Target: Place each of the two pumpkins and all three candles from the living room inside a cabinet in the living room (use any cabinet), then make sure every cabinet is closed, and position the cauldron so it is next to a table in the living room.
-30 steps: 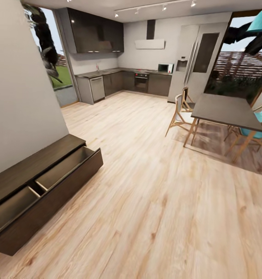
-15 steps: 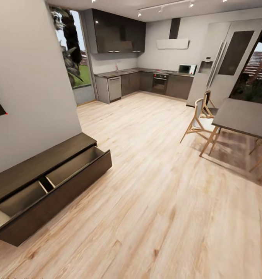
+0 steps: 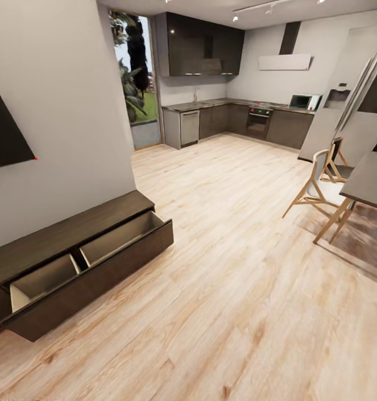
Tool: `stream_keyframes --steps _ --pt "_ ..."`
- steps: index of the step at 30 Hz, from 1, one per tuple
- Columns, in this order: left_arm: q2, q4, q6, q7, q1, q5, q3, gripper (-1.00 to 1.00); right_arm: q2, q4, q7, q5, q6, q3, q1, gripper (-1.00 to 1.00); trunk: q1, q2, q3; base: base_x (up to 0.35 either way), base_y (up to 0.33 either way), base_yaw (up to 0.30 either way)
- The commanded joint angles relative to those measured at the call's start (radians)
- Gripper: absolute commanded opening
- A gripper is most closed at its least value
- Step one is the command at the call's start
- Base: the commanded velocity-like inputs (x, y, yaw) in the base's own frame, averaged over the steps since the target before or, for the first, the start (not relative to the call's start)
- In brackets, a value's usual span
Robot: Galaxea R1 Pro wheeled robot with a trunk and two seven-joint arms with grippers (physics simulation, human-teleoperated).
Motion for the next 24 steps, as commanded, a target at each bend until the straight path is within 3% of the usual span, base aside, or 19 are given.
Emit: stream_keyframes --steps 1,8,24 --pt "-0.001 0.0 0.001 0.002 0.0 -0.001 -0.001 -1.0 0.0 0.0 -0.001 -0.001 0.0 0.0 0.0 -1.0 0.0 0.0 0.0 0.22 -0.217 0.292" --pt "-0.001 -0.001 -0.001 0.002 0.0 0.0 -0.001 -1.0 0.001 0.0 0.001 -0.001 -0.001 0.0 0.0 -1.0 0.0 0.0 0.006 0.097 -0.104 0.243" --pt "-0.01 -0.013 -0.001 0.002 0.001 -0.001 -0.001 -1.0 0.0 0.0 0.001 -0.001 -0.002 -0.001 0.0 -1.0 0.0 0.0 0.022 0.001 -0.001 0.113"
